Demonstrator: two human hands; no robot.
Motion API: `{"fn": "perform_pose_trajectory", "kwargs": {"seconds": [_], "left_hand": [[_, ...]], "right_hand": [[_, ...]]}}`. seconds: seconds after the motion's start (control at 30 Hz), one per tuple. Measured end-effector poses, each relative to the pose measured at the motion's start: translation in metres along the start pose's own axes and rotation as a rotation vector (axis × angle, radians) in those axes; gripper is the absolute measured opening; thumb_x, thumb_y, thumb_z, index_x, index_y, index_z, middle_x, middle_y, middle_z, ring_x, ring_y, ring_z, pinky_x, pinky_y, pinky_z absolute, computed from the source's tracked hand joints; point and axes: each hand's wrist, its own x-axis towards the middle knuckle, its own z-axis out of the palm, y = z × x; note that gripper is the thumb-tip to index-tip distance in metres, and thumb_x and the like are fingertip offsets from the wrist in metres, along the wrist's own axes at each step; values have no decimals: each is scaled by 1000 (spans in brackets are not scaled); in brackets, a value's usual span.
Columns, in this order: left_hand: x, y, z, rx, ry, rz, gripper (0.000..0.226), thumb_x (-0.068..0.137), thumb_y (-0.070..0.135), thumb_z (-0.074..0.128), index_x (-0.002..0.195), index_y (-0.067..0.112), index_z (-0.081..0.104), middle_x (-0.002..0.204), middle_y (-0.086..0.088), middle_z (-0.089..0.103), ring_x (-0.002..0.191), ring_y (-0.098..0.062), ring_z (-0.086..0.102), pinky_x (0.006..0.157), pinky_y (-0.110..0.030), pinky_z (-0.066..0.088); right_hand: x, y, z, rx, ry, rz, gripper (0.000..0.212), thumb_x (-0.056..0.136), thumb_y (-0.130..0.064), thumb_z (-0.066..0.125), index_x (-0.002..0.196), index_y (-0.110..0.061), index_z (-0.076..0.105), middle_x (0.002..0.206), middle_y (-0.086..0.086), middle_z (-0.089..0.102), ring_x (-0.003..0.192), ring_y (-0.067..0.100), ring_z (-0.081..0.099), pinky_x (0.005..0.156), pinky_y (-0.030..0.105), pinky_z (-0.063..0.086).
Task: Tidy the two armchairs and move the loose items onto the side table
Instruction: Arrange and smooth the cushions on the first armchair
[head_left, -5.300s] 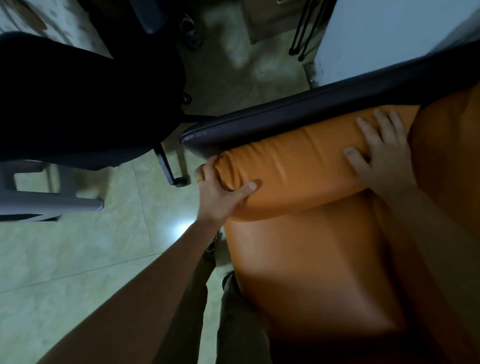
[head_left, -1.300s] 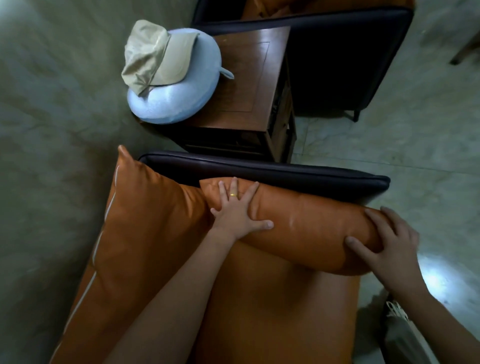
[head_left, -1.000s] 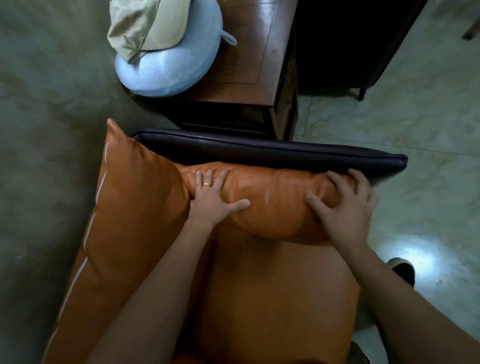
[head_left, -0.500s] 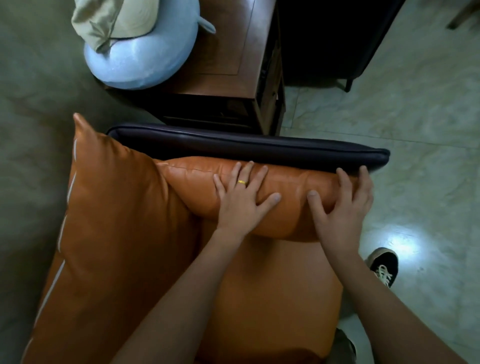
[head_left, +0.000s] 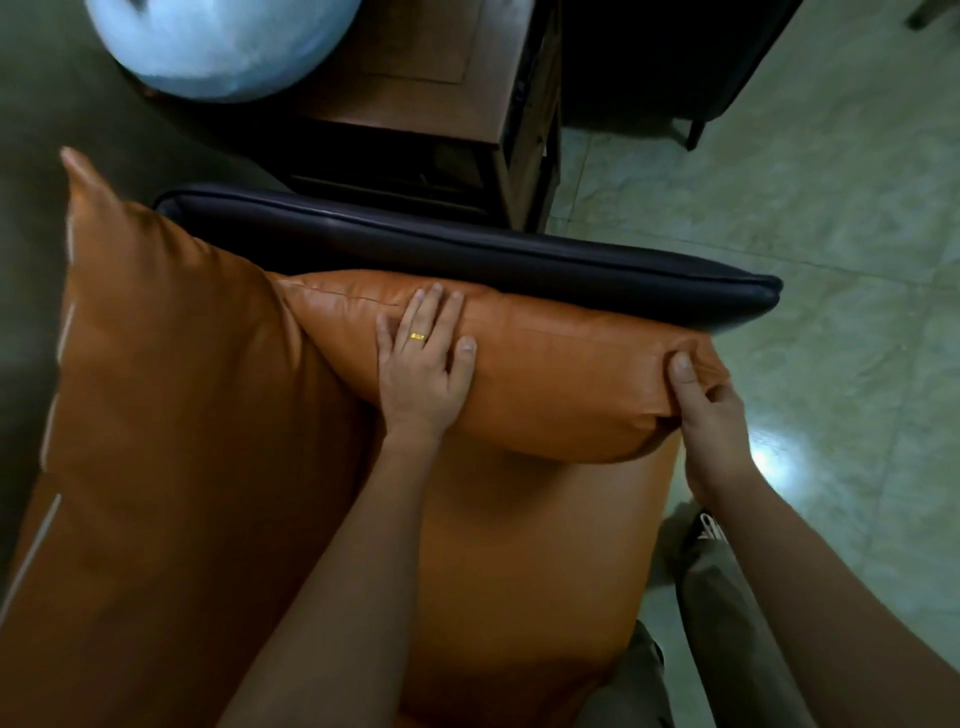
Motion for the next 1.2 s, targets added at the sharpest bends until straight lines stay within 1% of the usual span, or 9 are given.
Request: {"fn": "perform_pose_trajectory", "kwargs": {"seconds": [0.23, 0.37, 0.47, 0.57, 0.67, 0.83, 0.93, 1.03, 1.2], "left_hand": [[16, -91, -44, 114, -127, -240, 57, 103, 51, 24, 156, 29, 30, 165, -2, 24, 154, -22, 11, 122, -55, 15], [31, -73, -50, 70, -88, -351, 57, 104, 47, 22, 155, 23, 34, 165, -6, 22, 153, -25, 12, 121, -54, 19], [26, -28, -41, 45, -68, -228, 52, 104, 45, 29, 151, 26, 40, 163, -6, 27, 153, -23, 15, 122, -56, 14], [6, -11, -25, 81, -167, -38, 50, 105, 48, 26, 152, 34, 36, 164, 0, 26, 154, -21, 12, 121, -59, 6], [10, -28, -28, 92, -198, -103, 53, 104, 53, 24, 154, 37, 31, 165, -1, 22, 154, -23, 8, 121, -58, 5], [20, -62, -50, 104, -229, -253, 59, 102, 57, 24, 157, 34, 24, 168, -4, 11, 154, -24, 5, 123, -50, 11], [20, -59, -54, 115, -238, -322, 64, 101, 60, 26, 158, 30, 20, 168, -6, 7, 155, -25, 2, 123, -48, 11], [9, -30, -52, 15, -186, -495, 67, 102, 57, 28, 160, 27, 12, 168, -7, -2, 154, -29, -3, 122, -50, 14], [-59, 50, -38, -232, -93, -657, 64, 103, 48, 40, 159, 30, 17, 167, -9, 6, 153, -30, 10, 118, -43, 25]], "right_hand": [[-9, -16, 0, -195, 122, -127, 59, 93, -44, 66, 147, -33, 45, 143, -8, 55, 130, 9, 53, 110, 43, 45], [-26, -37, 25, -642, 426, -647, 51, 92, -16, 60, 142, -14, 52, 147, 11, 47, 139, 28, 41, 113, 56, 32], [-35, -50, 66, -929, 112, -875, 50, 91, -24, 60, 140, -18, 55, 147, 6, 49, 144, 29, 35, 120, 61, 16], [-18, -36, 83, -1314, -146, -733, 57, 98, -51, 42, 149, -25, 43, 156, 3, 41, 152, 27, 20, 124, 55, 3], [-4, -23, 55, -1428, -148, -725, 60, 100, -59, 33, 153, -31, 35, 159, 5, 37, 150, 30, 23, 124, 52, 6], [-7, -20, 9, -1379, -68, -690, 59, 100, -60, 38, 153, -33, 35, 159, 6, 35, 149, 31, 25, 123, 51, 10], [-8, -19, -23, -1265, -13, -516, 64, 97, -65, 40, 154, -38, 27, 154, 4, 40, 140, 31, 38, 116, 59, 25], [-15, -15, -54, -928, -194, -315, 72, 98, -63, 42, 157, -44, 4, 146, 7, 51, 121, 30, 57, 97, 47, 49], [-27, -21, -74, -816, -310, -293, 80, 99, -54, 49, 158, -42, -4, 157, 3, 41, 134, 24, 50, 93, 36, 45]]}}
